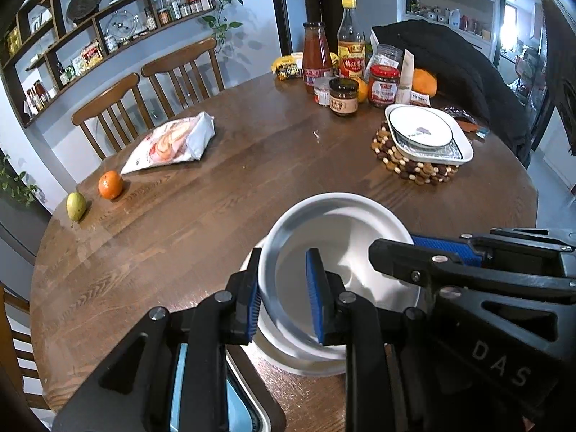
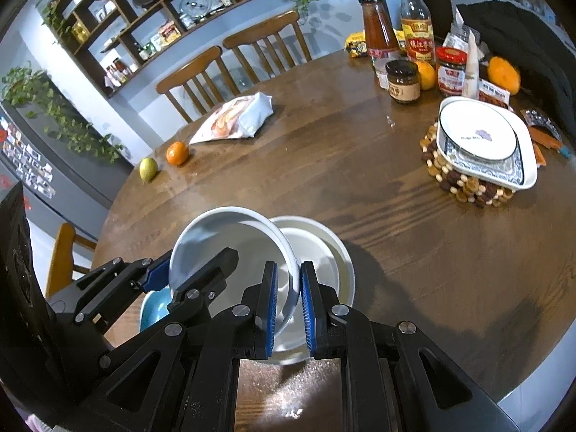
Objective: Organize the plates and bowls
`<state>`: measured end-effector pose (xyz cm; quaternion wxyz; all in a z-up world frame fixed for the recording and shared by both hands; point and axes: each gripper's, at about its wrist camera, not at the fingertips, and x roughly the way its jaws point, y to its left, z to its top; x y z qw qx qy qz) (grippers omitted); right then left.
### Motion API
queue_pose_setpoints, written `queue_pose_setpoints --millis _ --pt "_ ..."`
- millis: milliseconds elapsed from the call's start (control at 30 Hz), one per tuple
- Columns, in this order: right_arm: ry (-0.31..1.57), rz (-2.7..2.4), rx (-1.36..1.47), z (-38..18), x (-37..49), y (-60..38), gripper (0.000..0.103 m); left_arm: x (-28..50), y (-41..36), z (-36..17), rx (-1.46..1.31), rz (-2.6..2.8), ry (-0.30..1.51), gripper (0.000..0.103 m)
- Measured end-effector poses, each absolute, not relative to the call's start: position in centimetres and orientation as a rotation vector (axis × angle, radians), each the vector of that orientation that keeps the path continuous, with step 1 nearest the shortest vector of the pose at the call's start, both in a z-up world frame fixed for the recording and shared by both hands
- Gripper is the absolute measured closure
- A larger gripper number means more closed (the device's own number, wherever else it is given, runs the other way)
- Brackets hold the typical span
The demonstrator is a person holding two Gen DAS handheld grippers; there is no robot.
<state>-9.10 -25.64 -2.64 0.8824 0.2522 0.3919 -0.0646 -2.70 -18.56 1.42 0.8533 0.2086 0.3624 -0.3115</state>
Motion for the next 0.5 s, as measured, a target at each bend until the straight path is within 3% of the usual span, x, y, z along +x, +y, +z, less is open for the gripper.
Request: queue_pose_setpoints --millis 500 --pt "0.887 -0.126 0.564 -5.3 -8.3 -26.4 0.087 -1.4 -19.3 -1.1 0.443 -0.659 0.878 0.082"
